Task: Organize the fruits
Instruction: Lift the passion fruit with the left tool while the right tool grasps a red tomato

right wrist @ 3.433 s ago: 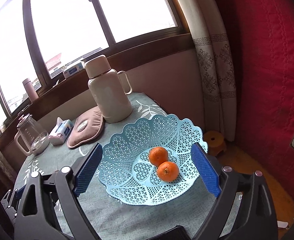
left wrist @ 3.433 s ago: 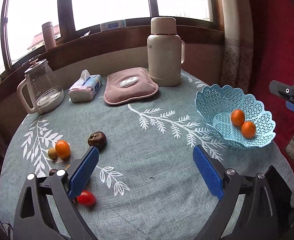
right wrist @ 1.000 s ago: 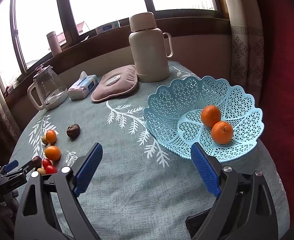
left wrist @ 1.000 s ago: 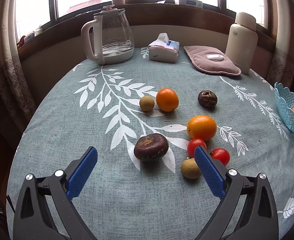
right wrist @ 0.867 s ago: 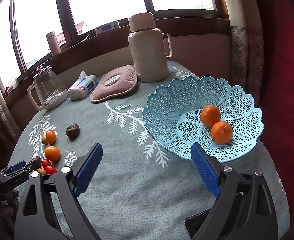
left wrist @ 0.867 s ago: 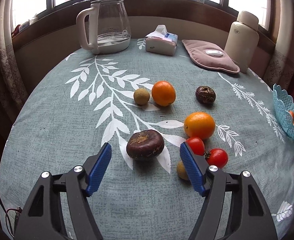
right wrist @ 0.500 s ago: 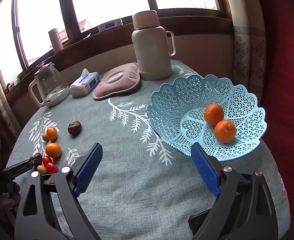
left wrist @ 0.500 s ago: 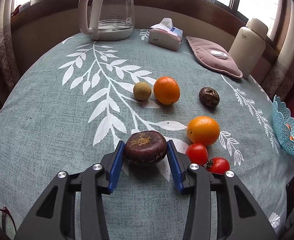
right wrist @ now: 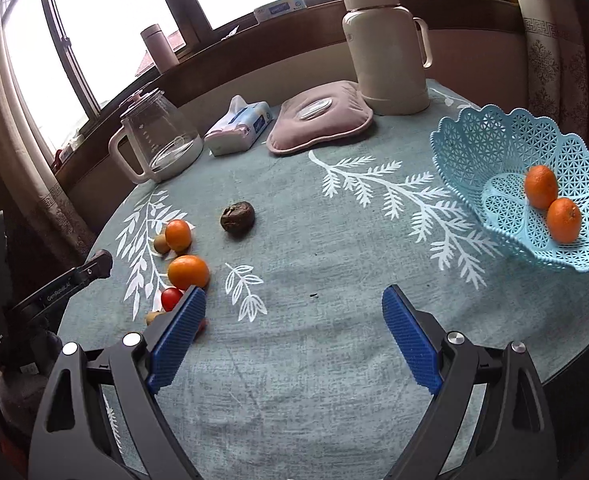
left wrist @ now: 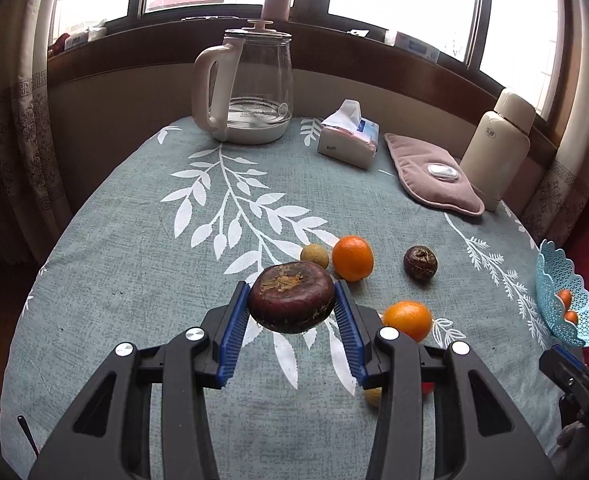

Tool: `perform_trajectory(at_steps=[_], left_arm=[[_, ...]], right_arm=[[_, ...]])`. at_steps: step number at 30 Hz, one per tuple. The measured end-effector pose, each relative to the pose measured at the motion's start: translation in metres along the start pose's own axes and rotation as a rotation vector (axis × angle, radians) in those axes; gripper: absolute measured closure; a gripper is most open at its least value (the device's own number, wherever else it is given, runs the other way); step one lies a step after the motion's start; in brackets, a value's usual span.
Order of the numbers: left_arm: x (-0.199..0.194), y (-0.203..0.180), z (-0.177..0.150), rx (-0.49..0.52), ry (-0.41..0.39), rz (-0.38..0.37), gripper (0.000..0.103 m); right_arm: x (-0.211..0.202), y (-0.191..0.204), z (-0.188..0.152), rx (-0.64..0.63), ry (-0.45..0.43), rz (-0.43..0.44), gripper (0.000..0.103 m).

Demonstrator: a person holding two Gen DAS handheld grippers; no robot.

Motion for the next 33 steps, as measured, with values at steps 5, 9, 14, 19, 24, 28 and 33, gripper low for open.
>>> perform_trajectory(at_steps=[5, 9, 14, 19, 24, 28, 33], left_arm=[[-0.014, 0.01, 0.009, -0.034, -0.025, -0.018, 0.06], [-0.021, 0.011, 0.013, -0.042, -0.037, -0.034, 0.06], [-0.023, 0.01, 0.012, -0.045, -0.033, -0.043, 0.06], [-0.023, 0.008, 0.012, -0.039, -0.03, -0.048, 0.06], [-0.019, 0.006, 0.009, -0.037, -0.019, -0.045, 0.06], [-0.017, 0.005, 0.007, -0.035, -0.013, -0.044, 0.06], [-0.017, 0.004, 0.007, -0.033, -0.012, -0.044, 0.06]], right_arm=[[0.042, 0.029, -0.015, 0.024, 0.147, 0.099, 0.024], [0.06, 0.046, -0.021, -0.012, 0.191, 0.105, 0.033], [0.071, 0.063, -0.022, -0.048, 0.212, 0.115, 0.038], [0.079, 0.074, -0.024, -0.121, 0.209, 0.081, 0.051], [0.08, 0.08, -0.025, -0.176, 0.198, 0.068, 0.062], [0.082, 0.084, -0.03, -0.215, 0.211, 0.062, 0.073], [0.076, 0.083, -0.03, -0.203, 0.195, 0.066, 0.073]])
Point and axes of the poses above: each gripper's, at about its wrist camera, not at the fingertips, and x roughly the way its jaws point, y to its left, z to its top, the point moved 5 cm from there along x, roughly the way its jaws point, and after that the axes turned 3 degrees about x, right-handed, at the moved point
